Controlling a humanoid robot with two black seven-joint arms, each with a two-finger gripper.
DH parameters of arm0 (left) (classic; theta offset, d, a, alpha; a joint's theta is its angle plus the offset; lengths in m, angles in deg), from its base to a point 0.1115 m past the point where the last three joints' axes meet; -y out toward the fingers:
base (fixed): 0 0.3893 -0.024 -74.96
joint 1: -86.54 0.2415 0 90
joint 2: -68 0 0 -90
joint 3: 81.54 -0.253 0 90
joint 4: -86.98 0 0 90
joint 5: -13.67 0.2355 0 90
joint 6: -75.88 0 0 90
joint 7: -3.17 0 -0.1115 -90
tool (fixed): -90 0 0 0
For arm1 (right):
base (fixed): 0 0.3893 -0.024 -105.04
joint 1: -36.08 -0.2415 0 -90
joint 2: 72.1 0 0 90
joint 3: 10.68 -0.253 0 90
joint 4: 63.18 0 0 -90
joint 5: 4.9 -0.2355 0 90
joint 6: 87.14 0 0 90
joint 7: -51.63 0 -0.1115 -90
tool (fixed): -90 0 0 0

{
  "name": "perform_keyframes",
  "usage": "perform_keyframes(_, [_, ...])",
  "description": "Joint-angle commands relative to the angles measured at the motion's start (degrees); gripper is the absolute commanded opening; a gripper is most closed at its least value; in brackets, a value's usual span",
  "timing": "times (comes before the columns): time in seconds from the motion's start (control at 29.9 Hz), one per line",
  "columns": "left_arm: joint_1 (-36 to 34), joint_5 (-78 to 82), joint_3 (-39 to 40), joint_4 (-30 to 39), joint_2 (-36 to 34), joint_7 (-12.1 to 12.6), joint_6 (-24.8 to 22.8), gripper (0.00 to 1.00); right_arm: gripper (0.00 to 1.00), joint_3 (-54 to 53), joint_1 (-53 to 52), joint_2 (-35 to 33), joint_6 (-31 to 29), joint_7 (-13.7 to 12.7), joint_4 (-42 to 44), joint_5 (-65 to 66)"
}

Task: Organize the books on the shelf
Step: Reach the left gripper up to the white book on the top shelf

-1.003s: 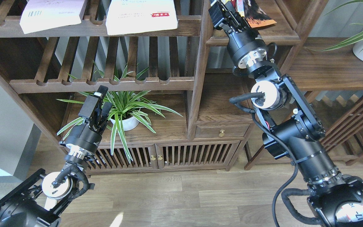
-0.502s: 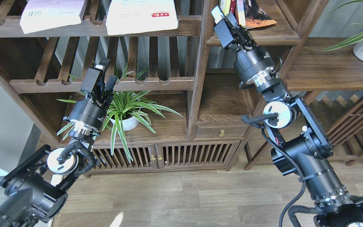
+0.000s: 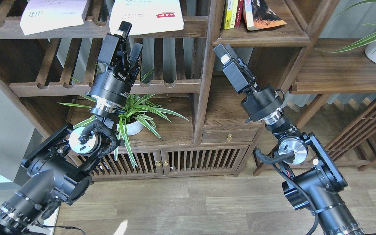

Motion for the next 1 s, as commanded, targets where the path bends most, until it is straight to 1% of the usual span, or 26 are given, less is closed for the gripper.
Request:
perform_keyframes(0.0, [-0.9,-0.1,0.0,0.0,0.2,0.4,0.0,0.98,0.62,0.0,0.2,0.9,0.0,-0.1,-0.1,0.0])
perform_keyframes(0.2, [-1.7,0.0,0.1,-0.5,0.3,0.8,0.0,0.98,0.62,0.0,-0.5,0.9,0.0,-0.5,-0.1,0.0])
perform_keyframes(0.37, [-1.7,0.0,0.5,-0.8,0.3,0.8,3.9,0.98,0.62,-0.1,-2.0,0.9,0.0,-0.5,-0.1,0.0])
perform_keyframes(0.5, [-1.1,0.0,-0.2,-0.5,0.3,0.8,4.1,0.98,0.62,-0.1,-3.6,0.9,0.0,-0.5,-0.1,0.0])
perform_keyframes(0.64, [-1.5,0.1,0.0,-1.1,0.7,0.8,5.2,0.98,0.62,-0.1,-4.1,0.9,0.0,-0.5,-0.1,-0.1])
perform_keyframes(0.84, [-1.6,0.0,1.0,-1.1,1.4,0.8,9.3,0.98,0.62,-0.1,-4.1,0.9,0.0,-0.5,-0.1,-0.1])
perform_keyframes(0.97, [-2.5,0.0,1.7,-1.2,1.5,0.8,10.6,0.98,0.62,-0.1,-4.1,0.9,0.0,-0.5,-0.1,-0.1])
